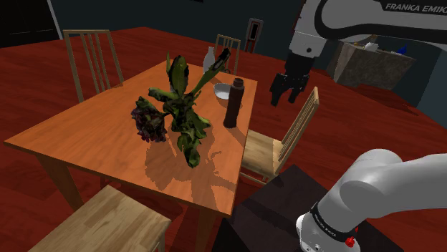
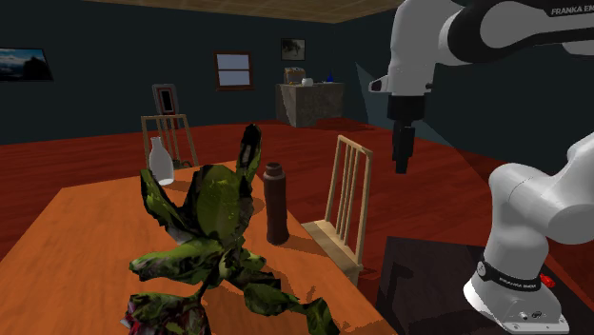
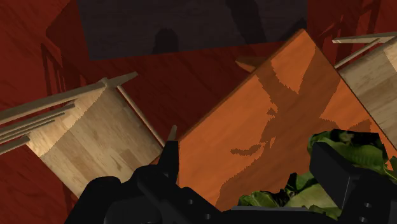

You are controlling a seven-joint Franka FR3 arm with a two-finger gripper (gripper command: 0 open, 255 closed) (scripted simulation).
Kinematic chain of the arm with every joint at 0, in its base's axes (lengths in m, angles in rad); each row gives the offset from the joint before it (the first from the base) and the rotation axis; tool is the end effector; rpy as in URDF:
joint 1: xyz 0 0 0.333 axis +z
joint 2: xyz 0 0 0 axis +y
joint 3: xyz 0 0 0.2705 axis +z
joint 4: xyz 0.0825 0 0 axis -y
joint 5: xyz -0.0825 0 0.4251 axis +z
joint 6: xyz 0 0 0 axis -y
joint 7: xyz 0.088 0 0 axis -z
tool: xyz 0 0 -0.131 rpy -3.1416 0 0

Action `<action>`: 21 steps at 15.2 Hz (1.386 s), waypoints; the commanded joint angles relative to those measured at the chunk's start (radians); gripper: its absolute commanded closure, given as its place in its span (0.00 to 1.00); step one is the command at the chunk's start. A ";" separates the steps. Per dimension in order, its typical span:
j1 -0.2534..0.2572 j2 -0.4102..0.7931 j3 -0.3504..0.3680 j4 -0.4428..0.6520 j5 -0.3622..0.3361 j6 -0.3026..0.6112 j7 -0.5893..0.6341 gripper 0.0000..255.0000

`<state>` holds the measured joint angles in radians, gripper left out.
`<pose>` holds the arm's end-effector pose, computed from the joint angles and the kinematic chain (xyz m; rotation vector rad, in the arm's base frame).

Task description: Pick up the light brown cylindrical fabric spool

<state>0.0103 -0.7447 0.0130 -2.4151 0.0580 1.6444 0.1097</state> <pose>0.3929 0.0164 0.4945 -3.0906 0.1469 0.0451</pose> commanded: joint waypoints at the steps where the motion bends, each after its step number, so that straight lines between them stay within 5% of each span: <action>1: 0.000 0.000 0.000 0.000 0.000 0.000 0.000 0.00; 11: -0.054 0.409 -0.012 0.273 -0.029 0.123 0.071 0.00; 21: -0.095 0.804 -0.042 0.662 -0.049 0.116 0.138 0.00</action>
<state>-0.0818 0.0180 -0.0264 -1.7987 0.0099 1.7662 0.2390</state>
